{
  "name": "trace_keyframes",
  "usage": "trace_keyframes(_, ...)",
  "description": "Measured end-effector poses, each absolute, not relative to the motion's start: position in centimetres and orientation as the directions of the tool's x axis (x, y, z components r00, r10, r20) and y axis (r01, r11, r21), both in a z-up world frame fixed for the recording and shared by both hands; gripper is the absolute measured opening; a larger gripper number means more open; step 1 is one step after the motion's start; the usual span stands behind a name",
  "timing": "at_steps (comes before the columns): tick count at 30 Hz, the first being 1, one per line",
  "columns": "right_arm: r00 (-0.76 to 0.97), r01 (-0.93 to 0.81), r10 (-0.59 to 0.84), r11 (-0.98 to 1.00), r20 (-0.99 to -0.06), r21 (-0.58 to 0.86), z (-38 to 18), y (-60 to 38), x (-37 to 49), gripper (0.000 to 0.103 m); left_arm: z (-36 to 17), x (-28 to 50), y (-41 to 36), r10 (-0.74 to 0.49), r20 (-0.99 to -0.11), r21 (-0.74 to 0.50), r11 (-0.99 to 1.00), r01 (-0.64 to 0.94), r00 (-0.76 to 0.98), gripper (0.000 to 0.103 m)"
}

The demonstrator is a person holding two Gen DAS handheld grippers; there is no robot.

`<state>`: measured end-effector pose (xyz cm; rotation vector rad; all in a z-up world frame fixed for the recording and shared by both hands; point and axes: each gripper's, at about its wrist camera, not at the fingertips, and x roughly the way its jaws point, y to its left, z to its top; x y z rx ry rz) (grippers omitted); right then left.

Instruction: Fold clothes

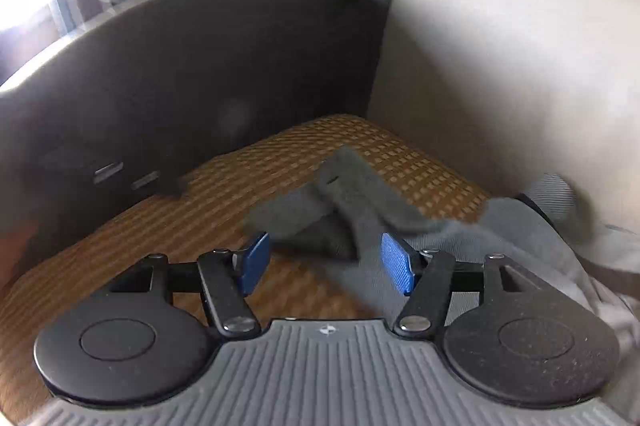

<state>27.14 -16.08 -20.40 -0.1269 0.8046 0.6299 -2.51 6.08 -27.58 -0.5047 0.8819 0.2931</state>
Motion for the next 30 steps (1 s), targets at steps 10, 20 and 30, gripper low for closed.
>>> trace_keyframes(10, 0.451, -0.593, 0.300, 0.805, -0.841, -0.030, -27.7, -7.3, 37.5, 0.067, -29.9, -4.4, 8.1, -0.023, -0.813, -0.312, 0.861, -0.401, 0.582, 0.074)
trace_keyframes(20, 0.733, -0.426, 0.408, 0.899, -0.545, 0.100, -12.2, -20.6, 27.0, 0.012, -27.5, -3.0, 6.0, -0.093, -0.795, -0.357, 0.871, -0.337, 0.599, 0.075)
trace_keyframes(30, 0.893, 0.143, -0.060, 0.978, -0.446, 0.154, -6.3, -43.8, 2.5, 0.012, -24.4, -0.9, -7.1, -0.218, -0.772, -0.335, 0.938, -0.090, 0.598, 0.078)
